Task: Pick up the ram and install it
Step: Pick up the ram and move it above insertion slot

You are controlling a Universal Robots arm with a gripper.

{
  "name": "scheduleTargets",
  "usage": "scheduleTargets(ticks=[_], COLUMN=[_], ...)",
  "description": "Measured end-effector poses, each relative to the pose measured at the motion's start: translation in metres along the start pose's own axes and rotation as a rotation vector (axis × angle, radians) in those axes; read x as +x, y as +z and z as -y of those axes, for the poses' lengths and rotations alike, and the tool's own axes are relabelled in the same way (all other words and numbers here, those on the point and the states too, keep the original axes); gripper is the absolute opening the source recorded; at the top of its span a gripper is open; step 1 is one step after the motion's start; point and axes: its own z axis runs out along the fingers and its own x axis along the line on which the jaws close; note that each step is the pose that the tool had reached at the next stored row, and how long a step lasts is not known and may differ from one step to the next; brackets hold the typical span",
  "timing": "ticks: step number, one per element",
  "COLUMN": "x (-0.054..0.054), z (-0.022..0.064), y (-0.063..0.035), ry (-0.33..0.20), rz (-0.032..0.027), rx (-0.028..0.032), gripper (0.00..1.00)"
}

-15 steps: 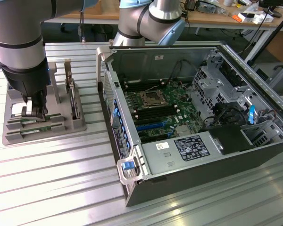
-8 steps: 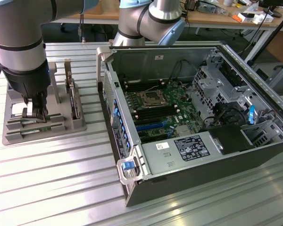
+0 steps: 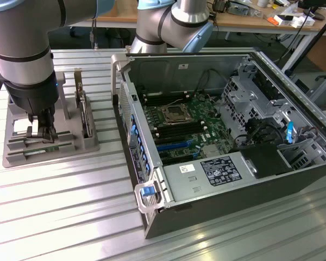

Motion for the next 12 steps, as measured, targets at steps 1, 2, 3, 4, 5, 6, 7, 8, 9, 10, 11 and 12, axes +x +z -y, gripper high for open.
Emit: scheduleTargets(ticks=[1,2,3,4,5,6,7,8,9,10,11,12], x=[0.0,0.0001,0.0001,0.0002,0.0002,0.0003,0.0004,0.0004,0.0005,0.0006,0.0007,0.0008], z=[0.0,0.0,0.0001,0.0001,0.0001,0.0002,0.0002,0.0003,0.0003,0.0004,0.0004,0.0005], y=[0.0004,0.0009,0.0013,0.0018,0.0029,0.0037,0.0043,0.0052,0.0062,0.007,0.008,0.0092], ry=[0.0,0.0,0.0,0.0,0.0,0.0,0.0,0.0,0.0,0.0,0.0,0.0], rz=[0.0,0.0,0.0,0.0,0.0,-0.0001,0.0,0.0,0.0,0.0,0.0,0.0], rx=[0.0,0.0,0.0,-0.0001,0.0,0.0,0.0,0.0,0.0,0.0,0.0,0.0], gripper=[0.3,0.3,0.3,0.3,0.3,0.3,0.3,0.3,0.3,0.3,0.3,0.3])
